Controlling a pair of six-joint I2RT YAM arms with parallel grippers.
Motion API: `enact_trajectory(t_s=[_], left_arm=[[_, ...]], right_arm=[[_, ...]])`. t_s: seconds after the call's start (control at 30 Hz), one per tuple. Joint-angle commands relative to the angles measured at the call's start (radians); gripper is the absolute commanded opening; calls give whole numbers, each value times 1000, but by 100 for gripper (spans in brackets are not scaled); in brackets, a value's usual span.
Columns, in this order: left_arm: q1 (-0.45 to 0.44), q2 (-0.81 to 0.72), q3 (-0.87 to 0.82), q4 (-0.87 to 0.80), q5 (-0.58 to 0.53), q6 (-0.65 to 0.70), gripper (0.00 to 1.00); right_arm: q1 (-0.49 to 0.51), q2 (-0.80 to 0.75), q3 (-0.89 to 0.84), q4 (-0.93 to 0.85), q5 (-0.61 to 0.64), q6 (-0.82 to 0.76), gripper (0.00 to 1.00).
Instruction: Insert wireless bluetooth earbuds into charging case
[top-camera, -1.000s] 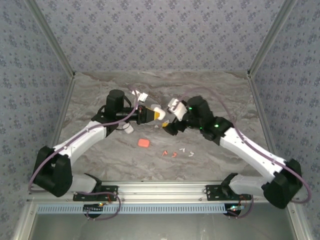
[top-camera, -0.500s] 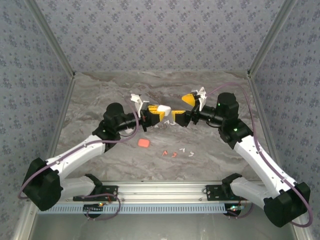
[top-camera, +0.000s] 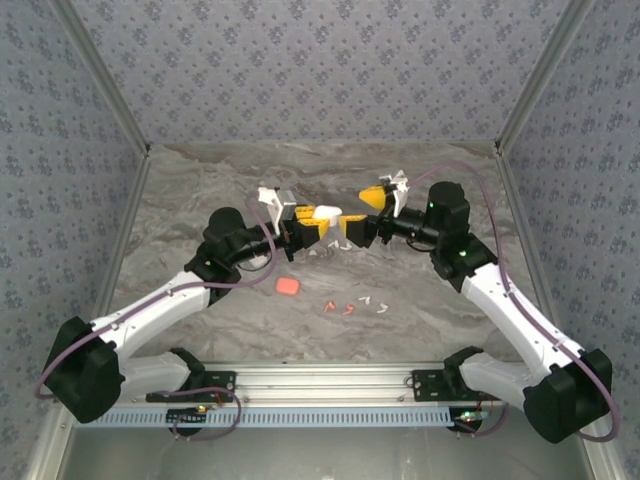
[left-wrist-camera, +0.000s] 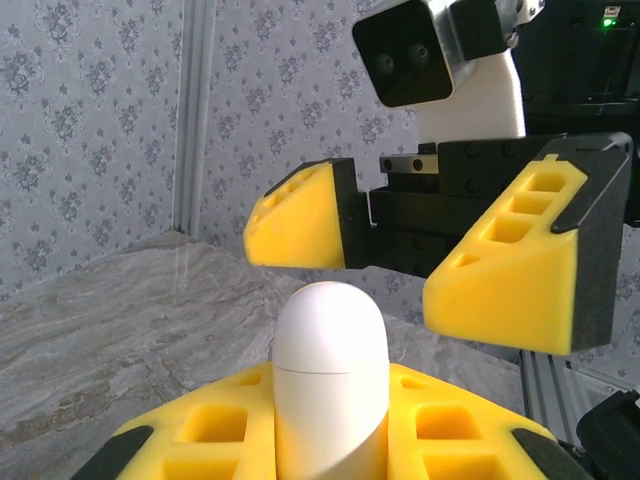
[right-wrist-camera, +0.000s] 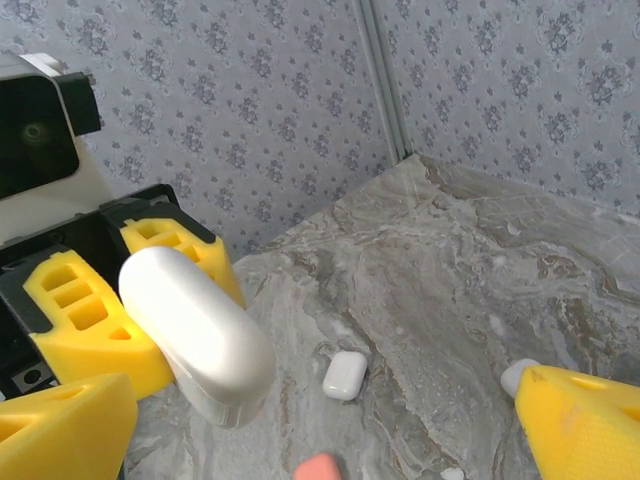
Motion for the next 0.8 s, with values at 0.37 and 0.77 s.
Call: enact_trajectory(t_s=[0.37,0.77], left_arm=[[-11,-22,52,14,47,42,0],[-14,-39,49,-15,49,62,0]], right_arm=[[-1,71,64,11,39,27,98],[-9,93,82,30,44,44,98]])
